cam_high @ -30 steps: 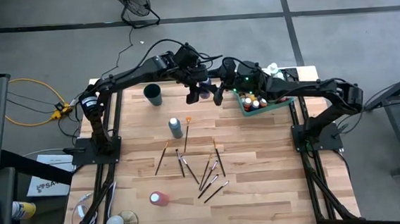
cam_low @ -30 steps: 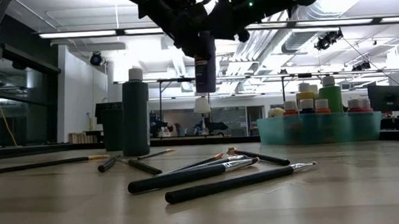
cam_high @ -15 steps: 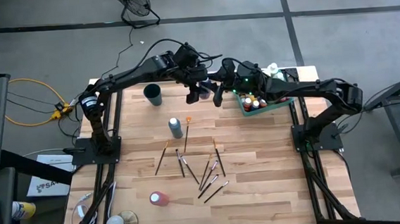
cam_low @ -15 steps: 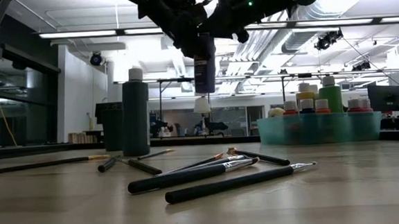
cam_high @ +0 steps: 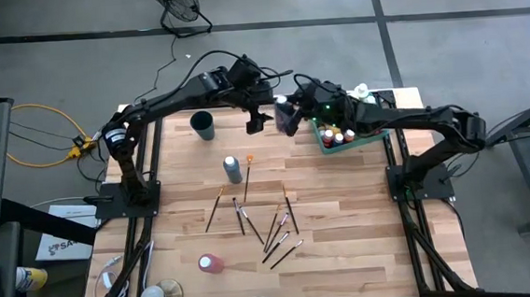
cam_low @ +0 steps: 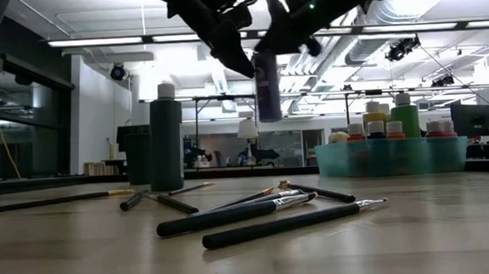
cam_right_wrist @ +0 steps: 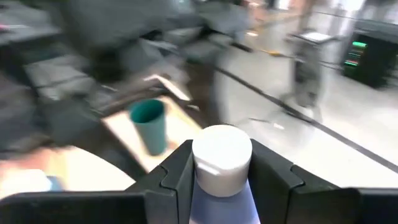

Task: Pick & Place Paint Supplies
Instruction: Put the big purple paint bottle into the green bin

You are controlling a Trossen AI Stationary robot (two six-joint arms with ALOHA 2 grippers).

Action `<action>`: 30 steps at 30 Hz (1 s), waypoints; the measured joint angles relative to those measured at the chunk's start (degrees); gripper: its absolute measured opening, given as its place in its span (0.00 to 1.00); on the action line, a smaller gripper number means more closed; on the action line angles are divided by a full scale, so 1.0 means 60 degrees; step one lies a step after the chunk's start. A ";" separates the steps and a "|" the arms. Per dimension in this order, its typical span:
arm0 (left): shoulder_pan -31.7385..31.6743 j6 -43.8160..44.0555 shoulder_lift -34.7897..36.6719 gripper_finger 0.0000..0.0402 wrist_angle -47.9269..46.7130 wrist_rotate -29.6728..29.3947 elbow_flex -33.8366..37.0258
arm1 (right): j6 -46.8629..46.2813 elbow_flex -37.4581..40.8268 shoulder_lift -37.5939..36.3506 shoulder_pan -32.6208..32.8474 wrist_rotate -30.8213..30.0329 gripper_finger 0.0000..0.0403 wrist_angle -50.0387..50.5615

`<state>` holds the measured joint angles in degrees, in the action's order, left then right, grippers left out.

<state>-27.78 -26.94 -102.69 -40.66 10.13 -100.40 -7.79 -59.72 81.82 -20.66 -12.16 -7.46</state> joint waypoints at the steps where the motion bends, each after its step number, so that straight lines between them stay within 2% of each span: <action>1: -0.0011 0.0004 0.0049 0.70 -0.0073 -0.0118 0.0000 | -0.0048 0.0000 -0.0122 -0.0015 -0.0322 0.28 0.0258; 9: -0.0245 0.0154 0.0327 0.70 -0.0121 -0.0545 -0.0004 | -0.0570 -0.0004 -0.1508 -0.0019 -0.3398 0.28 0.2618; 16: -0.0450 0.0317 0.0328 0.70 -0.0281 -0.0498 -0.0004 | -0.1647 0.0011 -0.3089 0.0075 -0.5216 0.28 0.5072; 19: -0.0450 0.0317 0.0328 0.70 -0.0281 -0.0470 -0.0004 | -0.2195 0.0209 -0.3750 0.0307 -0.5855 0.28 0.5663; 23: -0.0450 0.0317 0.0328 0.70 -0.0274 -0.0459 0.0000 | -0.2769 0.0505 -0.4471 0.0700 -0.6205 0.28 0.5992; 30: -0.0450 0.0321 0.0328 0.70 -0.0251 -0.0317 0.0004 | -0.3629 0.1393 -0.4583 0.0980 -0.7395 0.28 0.5995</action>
<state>-30.48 -25.02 -100.73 -42.16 8.23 -100.38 -29.56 -51.36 54.32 -14.78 -56.53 28.51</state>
